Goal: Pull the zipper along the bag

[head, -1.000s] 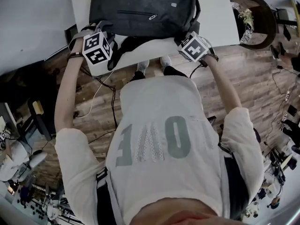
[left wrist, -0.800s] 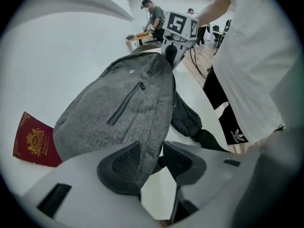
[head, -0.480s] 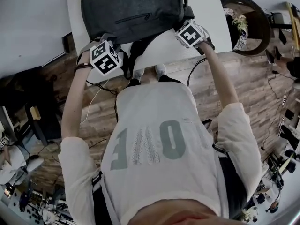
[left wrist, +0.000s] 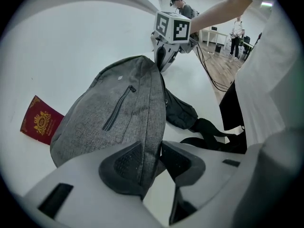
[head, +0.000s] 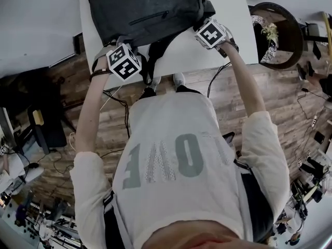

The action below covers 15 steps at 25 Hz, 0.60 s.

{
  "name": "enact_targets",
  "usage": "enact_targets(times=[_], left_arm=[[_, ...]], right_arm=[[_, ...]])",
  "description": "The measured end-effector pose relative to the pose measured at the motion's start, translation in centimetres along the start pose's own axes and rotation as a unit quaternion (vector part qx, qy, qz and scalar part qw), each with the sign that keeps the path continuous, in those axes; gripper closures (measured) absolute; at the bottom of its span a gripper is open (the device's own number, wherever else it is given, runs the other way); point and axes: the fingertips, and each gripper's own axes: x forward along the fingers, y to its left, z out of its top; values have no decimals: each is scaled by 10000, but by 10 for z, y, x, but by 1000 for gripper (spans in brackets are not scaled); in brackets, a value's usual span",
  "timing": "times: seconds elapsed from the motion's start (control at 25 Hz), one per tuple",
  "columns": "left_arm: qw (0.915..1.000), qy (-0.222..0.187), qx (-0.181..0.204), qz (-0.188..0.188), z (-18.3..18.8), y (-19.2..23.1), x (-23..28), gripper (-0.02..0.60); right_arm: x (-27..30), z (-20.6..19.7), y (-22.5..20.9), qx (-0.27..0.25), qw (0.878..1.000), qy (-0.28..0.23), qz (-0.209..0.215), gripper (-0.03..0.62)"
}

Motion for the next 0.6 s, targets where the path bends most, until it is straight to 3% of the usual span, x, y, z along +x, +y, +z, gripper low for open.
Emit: enact_targets(times=[0.16,0.36,0.6], left_arm=[[10000,70,-68,10,-2,2,4,440],[10000,3,13,-15,-5,2,4,440],[10000,-75,34,36,-7,3,5,440]], right_arm=[[-5,-4,6,268,9995,10,181,563],[-8,-10,23,2,9998,165,101,563],[-5,1,63,35,9994,59,328,563]])
